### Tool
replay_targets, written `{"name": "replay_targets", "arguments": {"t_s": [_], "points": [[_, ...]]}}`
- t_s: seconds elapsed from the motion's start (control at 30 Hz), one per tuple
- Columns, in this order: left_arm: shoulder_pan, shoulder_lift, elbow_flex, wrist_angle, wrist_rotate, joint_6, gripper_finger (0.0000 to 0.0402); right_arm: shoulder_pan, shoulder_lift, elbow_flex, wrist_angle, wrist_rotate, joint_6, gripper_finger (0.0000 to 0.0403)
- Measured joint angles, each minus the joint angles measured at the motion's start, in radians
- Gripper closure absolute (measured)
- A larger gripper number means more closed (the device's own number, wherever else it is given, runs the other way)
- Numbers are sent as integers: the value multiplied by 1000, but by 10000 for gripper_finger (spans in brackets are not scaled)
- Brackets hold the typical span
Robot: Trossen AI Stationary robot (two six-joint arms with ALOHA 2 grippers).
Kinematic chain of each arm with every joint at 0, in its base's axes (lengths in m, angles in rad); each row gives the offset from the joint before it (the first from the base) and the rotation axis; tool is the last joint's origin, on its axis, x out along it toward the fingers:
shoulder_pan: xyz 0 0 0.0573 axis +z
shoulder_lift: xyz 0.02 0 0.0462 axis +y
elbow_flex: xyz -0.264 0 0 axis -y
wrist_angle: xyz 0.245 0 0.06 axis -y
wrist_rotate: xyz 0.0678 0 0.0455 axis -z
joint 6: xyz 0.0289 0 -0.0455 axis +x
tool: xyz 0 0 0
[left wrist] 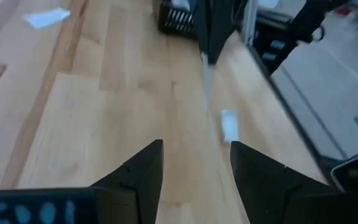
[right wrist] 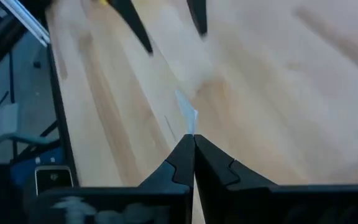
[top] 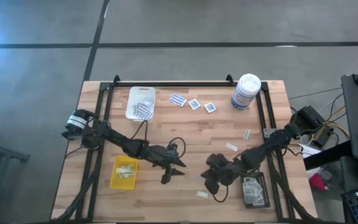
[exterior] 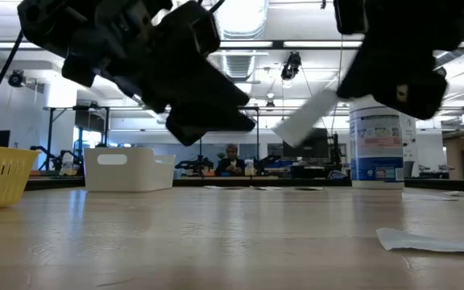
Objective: Pick & Place First Aid Supplies
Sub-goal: Put the green bandage into the yellow bin
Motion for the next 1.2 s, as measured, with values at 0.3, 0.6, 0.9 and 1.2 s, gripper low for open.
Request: {"name": "replay_targets", "arguments": {"t_s": [0.3, 0.6, 0.9, 1.2], "points": [[-1, 0, 29, 44, 6, -26, 218, -8, 0, 0, 140, 113, -158, 395], [-1, 0, 37, 50, 6, -28, 244, -8, 0, 0, 149, 132, -177, 395], [-1, 0, 33, 49, 5, -16, 380, -8, -1, 0, 149, 132, -184, 394], [-2, 0, 30, 49, 4, -10, 400, -11, -2, 0, 148, 132, -171, 379]]}}
